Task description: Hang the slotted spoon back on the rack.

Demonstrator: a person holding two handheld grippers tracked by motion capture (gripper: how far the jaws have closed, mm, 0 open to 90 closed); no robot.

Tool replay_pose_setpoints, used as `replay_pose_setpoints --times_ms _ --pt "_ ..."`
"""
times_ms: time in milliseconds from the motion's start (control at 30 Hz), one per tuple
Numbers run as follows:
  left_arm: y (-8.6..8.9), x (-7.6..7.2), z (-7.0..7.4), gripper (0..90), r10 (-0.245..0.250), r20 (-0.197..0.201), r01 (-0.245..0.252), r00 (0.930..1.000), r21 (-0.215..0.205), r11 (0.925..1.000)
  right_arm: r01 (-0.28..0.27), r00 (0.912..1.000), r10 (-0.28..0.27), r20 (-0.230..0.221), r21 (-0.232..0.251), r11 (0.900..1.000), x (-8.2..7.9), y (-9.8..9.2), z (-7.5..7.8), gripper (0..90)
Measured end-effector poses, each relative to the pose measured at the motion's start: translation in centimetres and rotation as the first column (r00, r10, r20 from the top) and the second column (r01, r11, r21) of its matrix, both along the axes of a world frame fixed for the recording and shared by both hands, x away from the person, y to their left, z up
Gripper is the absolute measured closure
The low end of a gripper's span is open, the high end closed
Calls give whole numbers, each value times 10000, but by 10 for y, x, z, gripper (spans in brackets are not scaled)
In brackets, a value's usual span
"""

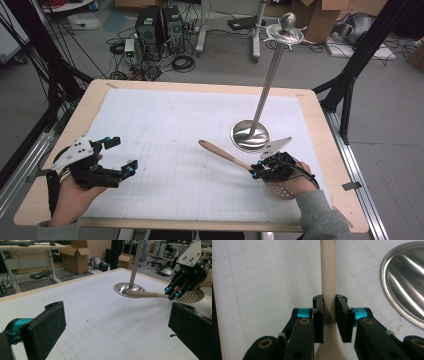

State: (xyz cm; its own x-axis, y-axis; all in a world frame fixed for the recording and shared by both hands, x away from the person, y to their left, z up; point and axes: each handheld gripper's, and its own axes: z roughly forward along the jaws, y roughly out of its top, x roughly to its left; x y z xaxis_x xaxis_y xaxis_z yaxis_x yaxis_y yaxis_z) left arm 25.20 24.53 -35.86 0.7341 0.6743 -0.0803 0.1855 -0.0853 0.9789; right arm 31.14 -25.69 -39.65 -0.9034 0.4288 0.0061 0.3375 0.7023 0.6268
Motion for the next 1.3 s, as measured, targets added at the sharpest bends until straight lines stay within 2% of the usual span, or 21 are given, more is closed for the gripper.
replay_pose_setpoints --times_ms 333,533,700,1300 --pt "0 0 0 17 -1 10 1 10000 -7 10000 18 9995 -36 322 576 9983 -6 -22 18 779" --pt "0 0 0 17 -1 8 1 10000 18 10000 128 9987 -185 485 1160 9932 -10 -38 29 780" --pt "0 1 0 17 -12 -16 12 10000 0 10000 180 9982 -258 541 1397 9900 -13 -48 36 780" --pt "1 2 -1 17 12 -50 -12 10000 -2 10000 579 9926 -820 895 2444 9679 -20 -86 64 780"
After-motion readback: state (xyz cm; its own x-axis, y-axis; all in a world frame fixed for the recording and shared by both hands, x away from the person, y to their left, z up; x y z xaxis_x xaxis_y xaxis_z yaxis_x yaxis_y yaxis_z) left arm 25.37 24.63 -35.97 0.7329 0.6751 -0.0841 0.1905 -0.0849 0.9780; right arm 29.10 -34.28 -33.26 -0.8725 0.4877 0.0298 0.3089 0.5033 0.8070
